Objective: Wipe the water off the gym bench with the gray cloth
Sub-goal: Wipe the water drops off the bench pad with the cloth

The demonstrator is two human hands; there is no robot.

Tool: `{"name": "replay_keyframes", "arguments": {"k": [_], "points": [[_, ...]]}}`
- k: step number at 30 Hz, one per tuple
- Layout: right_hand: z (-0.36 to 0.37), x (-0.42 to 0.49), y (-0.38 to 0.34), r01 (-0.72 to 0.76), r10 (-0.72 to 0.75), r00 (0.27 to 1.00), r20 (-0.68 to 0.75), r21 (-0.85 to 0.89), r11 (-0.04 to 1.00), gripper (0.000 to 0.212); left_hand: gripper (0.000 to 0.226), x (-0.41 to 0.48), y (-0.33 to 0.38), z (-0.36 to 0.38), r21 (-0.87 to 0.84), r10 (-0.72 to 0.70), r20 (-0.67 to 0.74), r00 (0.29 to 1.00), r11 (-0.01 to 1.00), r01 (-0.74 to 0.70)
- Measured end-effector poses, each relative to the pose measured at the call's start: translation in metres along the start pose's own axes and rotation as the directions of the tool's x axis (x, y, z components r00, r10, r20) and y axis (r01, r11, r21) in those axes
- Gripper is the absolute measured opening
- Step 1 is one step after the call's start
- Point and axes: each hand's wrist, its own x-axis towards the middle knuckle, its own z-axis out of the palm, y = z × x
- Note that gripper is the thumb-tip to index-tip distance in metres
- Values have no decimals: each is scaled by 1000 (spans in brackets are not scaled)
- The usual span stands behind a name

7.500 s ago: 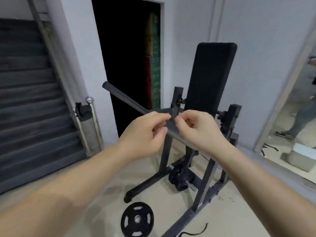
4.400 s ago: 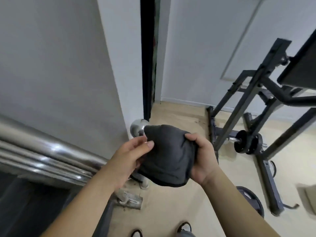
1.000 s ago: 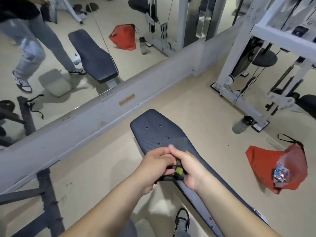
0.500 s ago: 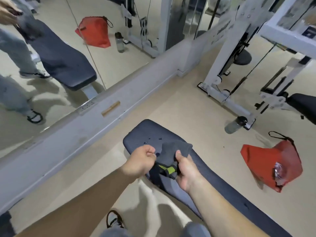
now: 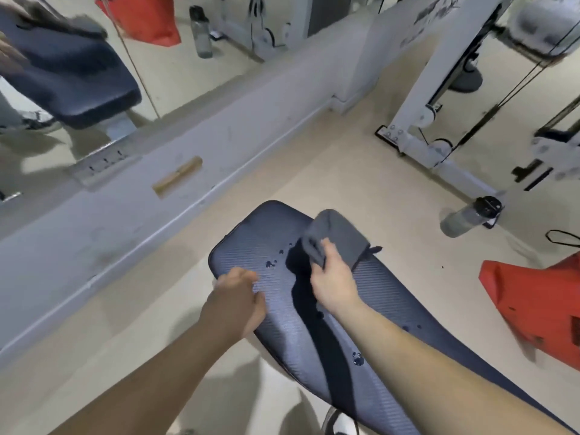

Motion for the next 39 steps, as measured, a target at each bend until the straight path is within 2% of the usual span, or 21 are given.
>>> {"name": "replay_keyframes", "arguments": {"k": [2,3,7,11,14,16,19,21,23,26,30,33,35,39], "points": [[42,24,32,74,-38,985,166,-217,973,58,24,16,-30,28,148,53,-45,998,988,-46],[60,36,45,123,-65,979,193,-301,946,59,24,24,-46,42,197,92,-59,994,977,-78],[99,86,53,295,-294,954,68,-408,864,62,33,48,-91,78,280,251,-216,944,942,-186],[116,140,24,372,-391,919,52,-448,813,60,30,63,-113,88,246,260,-380,888,954,-174],[128,157,22,400,-424,903,67,-491,774,60,23,71,-121,102,125,193,-506,840,981,-150],[129,155,29,431,-451,888,96,-520,738,57,27,70,-121,114,19,129,-565,815,989,-144],[128,128,40,472,-445,876,184,-508,720,55,34,56,-119,127,-31,99,-545,832,990,-139],[128,96,48,503,-451,862,231,-489,712,57,37,37,-113,129,-14,86,-469,879,994,-105],[129,62,55,526,-443,850,284,-469,709,61,45,19,-103,128,-40,13,-374,928,999,-30],[125,13,70,562,-443,826,347,-467,683,62,54,-4,-89,129,-91,-60,-285,957,995,35],[117,-34,97,625,-490,779,391,-530,573,66,39,-20,-88,137,-141,-21,-281,960,990,-20],[110,-35,108,637,-488,768,416,-575,512,72,51,-23,-98,142,-144,40,-294,955,986,-85],[107,-19,103,634,-471,770,430,-597,492,71,54,-17,-104,139,-134,58,-306,950,986,-103],[115,41,67,595,-440,801,405,-619,513,69,40,-2,-114,130,-106,96,-371,924,984,-145]]}}
